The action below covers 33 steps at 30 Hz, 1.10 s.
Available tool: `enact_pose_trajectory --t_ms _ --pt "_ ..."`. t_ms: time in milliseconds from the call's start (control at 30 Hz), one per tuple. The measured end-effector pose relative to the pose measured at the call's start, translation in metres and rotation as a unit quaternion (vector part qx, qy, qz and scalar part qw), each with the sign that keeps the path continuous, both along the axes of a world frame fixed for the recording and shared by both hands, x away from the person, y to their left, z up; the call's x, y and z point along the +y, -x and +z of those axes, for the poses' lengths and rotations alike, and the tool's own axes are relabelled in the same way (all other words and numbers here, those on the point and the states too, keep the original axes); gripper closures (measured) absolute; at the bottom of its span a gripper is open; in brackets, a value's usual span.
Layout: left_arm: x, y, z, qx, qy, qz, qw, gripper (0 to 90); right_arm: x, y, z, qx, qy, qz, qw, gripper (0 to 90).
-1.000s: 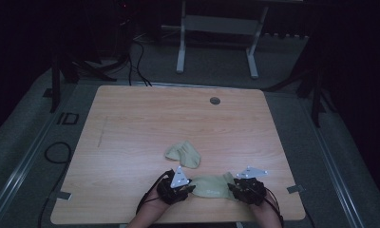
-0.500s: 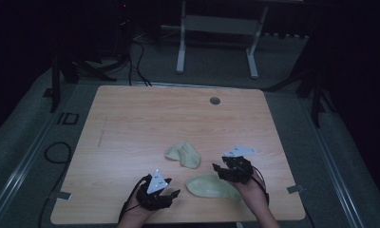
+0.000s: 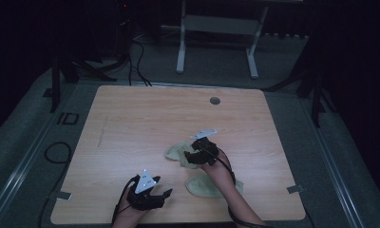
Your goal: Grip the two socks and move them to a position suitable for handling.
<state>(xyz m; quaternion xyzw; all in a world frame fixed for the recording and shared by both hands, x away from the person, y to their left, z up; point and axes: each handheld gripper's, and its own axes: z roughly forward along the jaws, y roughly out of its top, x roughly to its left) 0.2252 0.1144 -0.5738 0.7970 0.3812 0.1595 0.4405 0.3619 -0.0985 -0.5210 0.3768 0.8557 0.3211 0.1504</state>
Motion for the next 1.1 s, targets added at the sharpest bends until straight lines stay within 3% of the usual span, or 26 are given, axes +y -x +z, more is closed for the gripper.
enact_pose_trajectory --t_ms 67,167,233,367,433,467,533,567,667,867,933,1100 --pt "0.001 0.001 0.003 -0.009 -0.003 0.008 0.9999 13.6 0.010 -0.006 -0.004 0.006 0.002 0.000 1.0000 42.6" --pt "0.003 0.001 0.005 -0.008 0.003 0.007 0.9999 5.1 0.023 -0.013 -0.014 0.016 0.010 -0.003 0.9998 41.5" --pt "0.003 0.001 0.004 -0.003 0.005 0.003 1.0000 4.2 0.029 -0.016 -0.022 0.024 0.018 -0.003 0.9995 40.4" --pt "0.003 0.001 0.003 -0.006 0.005 0.003 1.0000 3.8 0.039 -0.017 -0.033 0.015 0.049 -0.004 0.9987 40.2" --pt "0.004 0.002 0.003 -0.007 0.006 0.003 1.0000 3.9 0.040 -0.018 -0.032 0.016 0.050 -0.006 0.9986 44.3" --pt "0.004 0.002 0.003 -0.007 0.008 0.005 0.9999 3.9 0.041 -0.017 -0.031 0.008 0.059 -0.004 0.9982 60.5" --pt "0.005 0.001 0.003 -0.004 0.008 0.006 0.9999 3.9 0.042 -0.017 -0.031 -0.001 0.062 -0.007 0.9980 75.1" --pt "0.005 0.001 0.003 -0.004 0.008 0.006 0.9999 3.9 0.044 -0.018 -0.031 -0.004 0.070 -0.010 0.9975 77.4" --pt "0.005 0.000 0.002 -0.001 0.009 0.005 0.9999 3.9 0.044 -0.020 -0.026 0.001 0.078 -0.009 0.9969 80.5" --pt "0.005 0.000 0.001 -0.004 0.007 0.006 0.9999 4.8 0.028 -0.017 -0.005 -0.002 0.048 -0.014 0.9987 80.7" --pt "0.005 0.000 0.001 -0.002 0.010 0.006 0.9999 4.8 0.017 -0.013 0.008 -0.018 0.059 -0.013 0.9980 80.8" --pt "0.004 0.000 0.002 -0.003 0.015 0.007 0.9999 4.8 -0.005 -0.010 0.018 -0.023 0.051 -0.027 0.9981 80.6"
